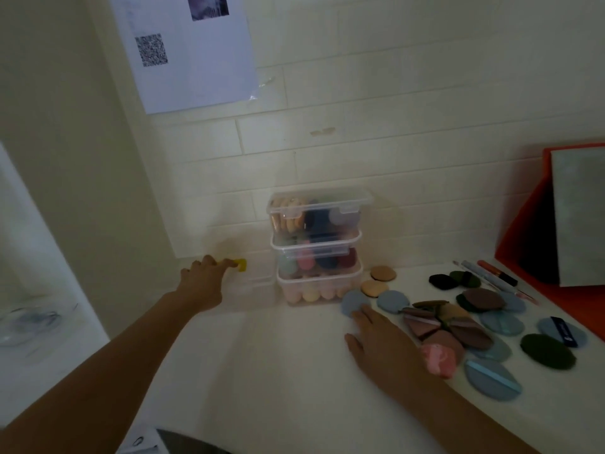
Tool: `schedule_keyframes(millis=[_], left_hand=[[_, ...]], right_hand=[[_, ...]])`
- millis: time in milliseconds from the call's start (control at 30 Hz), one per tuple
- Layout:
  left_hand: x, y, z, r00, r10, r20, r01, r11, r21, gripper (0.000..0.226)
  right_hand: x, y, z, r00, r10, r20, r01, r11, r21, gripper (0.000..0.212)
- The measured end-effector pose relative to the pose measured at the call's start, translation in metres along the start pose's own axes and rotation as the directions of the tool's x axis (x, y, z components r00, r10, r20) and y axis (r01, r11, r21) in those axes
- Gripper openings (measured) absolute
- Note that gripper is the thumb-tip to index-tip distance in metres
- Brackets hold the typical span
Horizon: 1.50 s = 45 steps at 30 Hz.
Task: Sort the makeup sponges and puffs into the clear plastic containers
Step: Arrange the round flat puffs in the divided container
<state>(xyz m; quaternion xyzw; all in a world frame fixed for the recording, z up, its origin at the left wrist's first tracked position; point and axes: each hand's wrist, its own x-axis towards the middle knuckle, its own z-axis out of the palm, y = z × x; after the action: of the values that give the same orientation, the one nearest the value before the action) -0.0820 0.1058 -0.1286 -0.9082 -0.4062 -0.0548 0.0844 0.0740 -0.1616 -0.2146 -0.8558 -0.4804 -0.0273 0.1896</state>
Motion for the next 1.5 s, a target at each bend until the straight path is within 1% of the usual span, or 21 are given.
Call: schedule_keyframes(millis=[167,233,300,333,433,467,567,667,733,800,867,933,1000,1067,1133,1200,1300,1367,1500], left_hand=[[-0.031,-0.003,-0.006,0.999,-0.036,-0.015,0.035,0.996,-0.087,0.068],[-0.048,-0.001,-0.008,0.998,-0.056,-0.034,0.053,0.994,-0.093,0.066],[-0.066,0.0,-0.009,0.997,-0.064,-0.046,0.059,0.992,-0.108,0.066],[-0.075,0.0,-0.01,0.997,-0.068,-0.046,0.062,0.991,-0.123,0.066],[-0.101,0.0,-0.016,0.997,-0.072,-0.038,0.066,0.987,-0.148,0.065],[-0.11,0.0,-0.017,0.997,-0.066,-0.039,0.059,0.987,-0.15,0.064],[-0.137,0.001,-0.017,0.998,-0.027,-0.048,0.018,0.983,-0.182,0.063],[-0.157,0.009,-0.018,0.998,0.033,-0.058,-0.044,0.977,-0.21,0.062],[-0.167,0.021,-0.02,0.995,0.078,-0.056,-0.089,0.967,-0.239,0.061],[-0.175,0.035,-0.023,0.99,0.128,-0.061,-0.14,0.951,-0.277,0.06],[-0.181,0.052,-0.024,0.981,0.18,-0.073,-0.194,0.929,-0.317,0.06],[-0.183,0.067,-0.026,0.969,0.235,-0.076,-0.247,0.908,-0.339,0.06],[-0.183,0.079,-0.029,0.961,0.266,-0.072,-0.272,0.878,-0.394,0.062],[-0.181,0.086,-0.033,0.96,0.27,-0.072,-0.27,0.833,-0.482,0.063],[-0.179,0.088,-0.035,0.955,0.288,-0.078,-0.285,0.803,-0.523,0.063],[-0.177,0.083,-0.035,0.949,0.307,-0.069,-0.296,0.8,-0.521,0.061],[-0.175,0.067,-0.031,0.952,0.301,-0.05,-0.294,0.857,-0.423,0.065],[-0.177,0.056,-0.028,0.956,0.28,-0.083,-0.291,0.894,-0.341,0.067],[-0.181,0.039,-0.028,0.954,0.255,-0.157,-0.294,0.895,-0.336,0.06]], right_hand=[[-0.003,-0.002,-0.001,1.0,-0.001,-0.021,0.001,1.0,0.004,0.055],[-0.005,-0.004,-0.002,0.996,-0.026,-0.082,0.03,0.998,0.051,0.053],[-0.008,-0.009,-0.007,0.978,-0.068,-0.2,0.094,0.987,0.127,0.052],[-0.011,-0.014,-0.011,0.969,-0.093,-0.231,0.133,0.977,0.166,0.055],[-0.024,-0.03,-0.022,0.937,-0.22,-0.272,0.281,0.937,0.208,0.077],[-0.029,-0.035,-0.025,0.919,-0.271,-0.287,0.335,0.919,0.207,0.079],[-0.045,-0.047,-0.026,0.878,-0.384,-0.286,0.449,0.868,0.211,0.071],[-0.057,-0.053,-0.03,0.837,-0.431,-0.336,0.517,0.824,0.232,0.065],[-0.063,-0.053,-0.032,0.831,-0.473,-0.291,0.54,0.812,0.223,0.069],[-0.066,-0.047,-0.027,0.822,-0.515,-0.244,0.556,0.818,0.146,0.074],[-0.067,-0.039,-0.022,0.801,-0.545,-0.25,0.566,0.824,0.017,0.075],[-0.067,-0.03,-0.02,0.788,-0.535,-0.304,0.544,0.837,-0.06,0.071],[-0.066,-0.021,-0.023,0.772,-0.51,-0.379,0.52,0.85,-0.085,0.063],[-0.065,-0.015,-0.027,0.732,-0.53,-0.429,0.509,0.843,-0.172,0.056],[-0.063,-0.012,-0.026,0.679,-0.573,-0.459,0.514,0.818,-0.259,0.052],[-0.06,-0.012,-0.024,0.643,-0.587,-0.492,0.509,0.807,-0.299,0.049],[-0.055,-0.013,-0.019,0.604,-0.615,-0.508,0.495,0.788,-0.366,0.045],[-0.052,-0.013,-0.016,0.584,-0.642,-0.497,0.465,0.766,-0.443,0.044],[-0.049,-0.013,-0.015,0.554,-0.643,-0.529,0.434,0.765,-0.476,0.042]])
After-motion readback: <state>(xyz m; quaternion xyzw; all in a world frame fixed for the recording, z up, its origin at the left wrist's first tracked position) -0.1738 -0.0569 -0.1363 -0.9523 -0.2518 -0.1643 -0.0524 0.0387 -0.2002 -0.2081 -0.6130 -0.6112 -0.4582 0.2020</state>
